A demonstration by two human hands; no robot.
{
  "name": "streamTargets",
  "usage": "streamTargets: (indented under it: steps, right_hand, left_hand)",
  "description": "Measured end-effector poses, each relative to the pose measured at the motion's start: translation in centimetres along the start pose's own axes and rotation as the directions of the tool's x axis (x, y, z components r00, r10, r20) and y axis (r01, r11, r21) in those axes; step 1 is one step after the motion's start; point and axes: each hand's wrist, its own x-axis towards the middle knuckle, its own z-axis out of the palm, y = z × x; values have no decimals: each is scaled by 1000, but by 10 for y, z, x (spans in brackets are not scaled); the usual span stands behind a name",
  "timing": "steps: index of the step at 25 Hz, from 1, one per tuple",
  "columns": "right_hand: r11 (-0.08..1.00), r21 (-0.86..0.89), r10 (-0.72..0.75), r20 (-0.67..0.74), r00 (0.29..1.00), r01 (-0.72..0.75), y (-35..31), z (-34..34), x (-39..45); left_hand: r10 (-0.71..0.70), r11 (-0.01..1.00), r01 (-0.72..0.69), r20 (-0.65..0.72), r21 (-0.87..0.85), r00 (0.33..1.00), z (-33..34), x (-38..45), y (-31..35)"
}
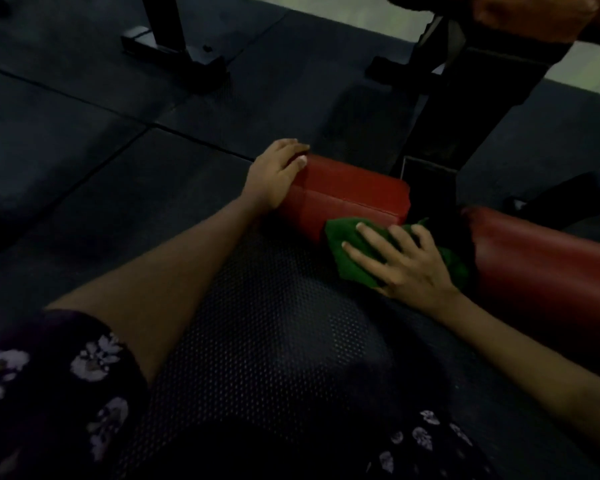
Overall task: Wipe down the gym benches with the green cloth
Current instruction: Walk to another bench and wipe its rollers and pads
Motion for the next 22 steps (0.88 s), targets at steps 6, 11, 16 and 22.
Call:
streamTargets:
  steps: [6, 11, 16, 22]
  right_hand:
    - [926, -303, -203, 103, 974, 225, -62, 23, 58]
    - [835, -416, -276, 252, 927, 362, -53, 21, 29]
    - [811, -412, -291, 333, 897, 416, -42, 11, -17]
    - [732, -472, -352, 356, 866, 491, -109, 35, 93]
  left_hand:
    - [47, 999, -47, 4, 13, 999, 2, 1, -6]
    - [-13, 981, 20, 38, -192, 999, 5, -6, -2]
    - [-69, 949, 52, -46, -312, 997, 10, -11, -15]
    - [-59, 944, 23, -100, -330, 993, 12, -8, -20]
